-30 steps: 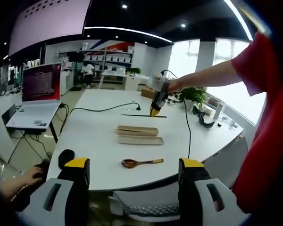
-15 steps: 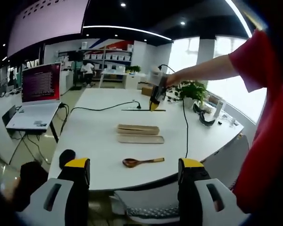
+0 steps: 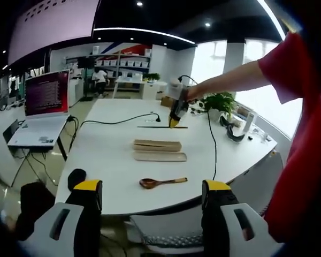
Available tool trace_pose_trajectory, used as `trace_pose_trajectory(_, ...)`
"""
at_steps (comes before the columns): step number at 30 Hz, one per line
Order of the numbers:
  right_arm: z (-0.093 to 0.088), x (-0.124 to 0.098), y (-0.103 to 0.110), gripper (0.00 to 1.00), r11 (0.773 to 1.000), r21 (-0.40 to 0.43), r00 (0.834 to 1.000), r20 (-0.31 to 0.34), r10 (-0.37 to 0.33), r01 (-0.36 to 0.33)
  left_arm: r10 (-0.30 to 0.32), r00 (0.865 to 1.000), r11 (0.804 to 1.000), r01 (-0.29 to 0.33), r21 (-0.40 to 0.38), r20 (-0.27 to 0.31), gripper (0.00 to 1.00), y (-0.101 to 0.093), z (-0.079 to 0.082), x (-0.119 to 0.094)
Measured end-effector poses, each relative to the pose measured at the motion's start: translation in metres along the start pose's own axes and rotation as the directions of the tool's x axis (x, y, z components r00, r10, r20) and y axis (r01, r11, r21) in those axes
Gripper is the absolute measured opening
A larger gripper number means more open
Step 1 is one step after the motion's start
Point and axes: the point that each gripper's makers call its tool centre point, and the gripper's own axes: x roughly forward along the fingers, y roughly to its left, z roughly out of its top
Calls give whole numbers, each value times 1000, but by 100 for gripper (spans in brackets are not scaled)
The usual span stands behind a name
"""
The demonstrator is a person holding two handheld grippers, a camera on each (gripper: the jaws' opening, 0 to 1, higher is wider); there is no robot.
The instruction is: Arrange the utensils inside the cutlery case until each visible utensil rests in its matching compartment.
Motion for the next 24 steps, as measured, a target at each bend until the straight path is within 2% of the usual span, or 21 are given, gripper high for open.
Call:
trace_pose_trajectory(14, -5, 6, 1, 0, 999, 43, 1000, 19, 11, -12, -2, 1000, 1000, 2, 14, -8, 78, -4, 1, 3)
trace_pose_trajectory(18, 0, 10, 2, 0, 991, 132, 996, 84, 14, -25, 0, 1000, 1000, 0, 14, -11, 78, -5, 0, 3)
trace_pose_trajectory(20, 4, 15, 4, 0, 974, 222, 991, 133, 19, -49, -3, 1000, 1000, 3, 15, -13, 77, -6, 0, 3)
trace_pose_trajectory(21, 0, 18, 5, 0, 962, 266, 992, 119, 28, -59, -10, 1000, 1000, 10, 16, -19, 77, -7, -1, 5)
trace_pose_trajectory(24, -2, 24, 8, 0, 969, 245, 995, 101, 9, -34, -22, 999, 999, 23, 45, -24, 78, -12, 2, 7)
